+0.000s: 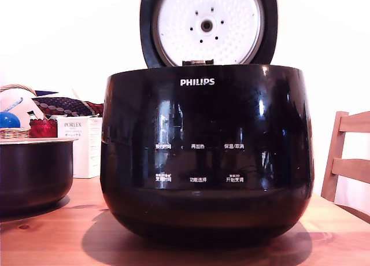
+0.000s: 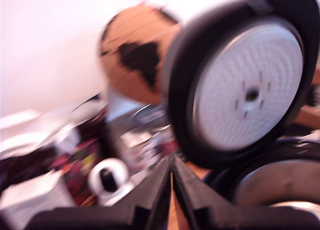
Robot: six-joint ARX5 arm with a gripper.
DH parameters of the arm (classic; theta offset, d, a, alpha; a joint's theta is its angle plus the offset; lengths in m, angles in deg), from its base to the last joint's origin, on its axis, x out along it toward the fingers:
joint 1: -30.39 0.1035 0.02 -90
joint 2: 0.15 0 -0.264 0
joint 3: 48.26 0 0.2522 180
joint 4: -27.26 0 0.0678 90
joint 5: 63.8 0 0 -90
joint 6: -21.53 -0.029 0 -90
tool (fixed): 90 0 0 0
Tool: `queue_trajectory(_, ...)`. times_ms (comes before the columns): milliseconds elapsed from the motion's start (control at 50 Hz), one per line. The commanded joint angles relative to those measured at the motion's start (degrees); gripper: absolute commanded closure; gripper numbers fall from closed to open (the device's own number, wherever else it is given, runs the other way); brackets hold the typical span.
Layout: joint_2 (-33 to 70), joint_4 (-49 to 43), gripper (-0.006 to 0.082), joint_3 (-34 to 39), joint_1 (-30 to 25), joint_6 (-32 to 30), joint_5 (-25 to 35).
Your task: Open the rice cooker by pressing the large metal button on the top of its lid with medium force
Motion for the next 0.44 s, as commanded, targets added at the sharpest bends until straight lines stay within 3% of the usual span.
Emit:
queue_trajectory(0,-1.3,0.0,0.0788,1.4,1.7,-0.8,-0.4)
queue_trajectory(420,-4.9,-0.2,0.0788,1.4,9.4,-1.6,-1.6)
